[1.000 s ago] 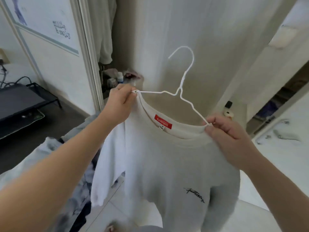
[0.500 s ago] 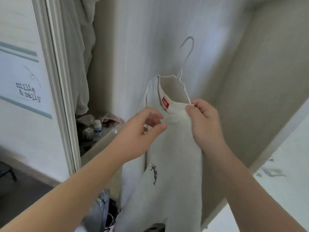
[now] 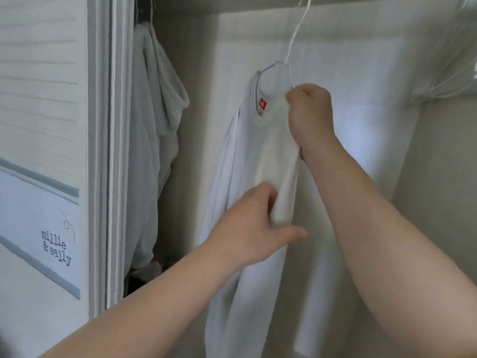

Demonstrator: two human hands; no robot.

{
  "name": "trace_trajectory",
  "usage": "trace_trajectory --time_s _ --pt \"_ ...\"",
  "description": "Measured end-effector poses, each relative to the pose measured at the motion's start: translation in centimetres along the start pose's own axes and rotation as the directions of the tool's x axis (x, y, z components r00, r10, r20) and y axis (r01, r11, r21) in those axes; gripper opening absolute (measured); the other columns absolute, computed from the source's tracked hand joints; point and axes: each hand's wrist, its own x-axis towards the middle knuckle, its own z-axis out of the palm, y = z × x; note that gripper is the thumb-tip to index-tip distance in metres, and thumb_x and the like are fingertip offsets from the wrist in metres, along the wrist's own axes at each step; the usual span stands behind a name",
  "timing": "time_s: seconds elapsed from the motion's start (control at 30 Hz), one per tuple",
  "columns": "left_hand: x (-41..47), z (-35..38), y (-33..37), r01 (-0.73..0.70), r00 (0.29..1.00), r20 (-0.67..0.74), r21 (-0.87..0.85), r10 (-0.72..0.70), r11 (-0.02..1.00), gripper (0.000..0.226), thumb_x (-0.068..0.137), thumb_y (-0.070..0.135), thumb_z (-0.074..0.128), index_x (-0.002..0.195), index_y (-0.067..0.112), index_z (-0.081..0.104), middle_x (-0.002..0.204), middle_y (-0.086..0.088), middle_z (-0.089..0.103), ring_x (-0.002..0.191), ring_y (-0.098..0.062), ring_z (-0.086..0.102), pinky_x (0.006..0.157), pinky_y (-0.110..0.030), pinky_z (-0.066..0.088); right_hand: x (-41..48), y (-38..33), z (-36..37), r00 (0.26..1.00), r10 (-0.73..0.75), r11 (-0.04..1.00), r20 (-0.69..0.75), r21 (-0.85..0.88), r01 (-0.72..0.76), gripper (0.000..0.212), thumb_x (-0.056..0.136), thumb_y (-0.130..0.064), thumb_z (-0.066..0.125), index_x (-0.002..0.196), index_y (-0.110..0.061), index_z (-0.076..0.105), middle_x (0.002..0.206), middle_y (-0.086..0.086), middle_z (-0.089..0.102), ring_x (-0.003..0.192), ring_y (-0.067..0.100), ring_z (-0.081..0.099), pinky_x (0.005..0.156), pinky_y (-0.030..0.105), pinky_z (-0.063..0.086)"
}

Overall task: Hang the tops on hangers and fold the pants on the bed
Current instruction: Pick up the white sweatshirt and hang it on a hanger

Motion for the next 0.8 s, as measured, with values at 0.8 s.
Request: trace_trajectory --time_s 0.8 --pt "20.4 -9.5 0.8 0.021 0.982 -0.177 0.445 0.065 0.895 0.025 0.092 0.016 0.042 0.074 0.024 0.026 0.082 0.002 0.044 0.072 -0.024 0.046 0.057 -0.031 0.031 24.5 -3.1 3.7 0.996 0.057 0.989 -0.076 -0.135 -0.067 0.025 0.097 -0.011 0.048 0.119 -0.003 0.055 0.105 0.010 0.052 0.093 0.029 0.053 0.078 0.030 0.041"
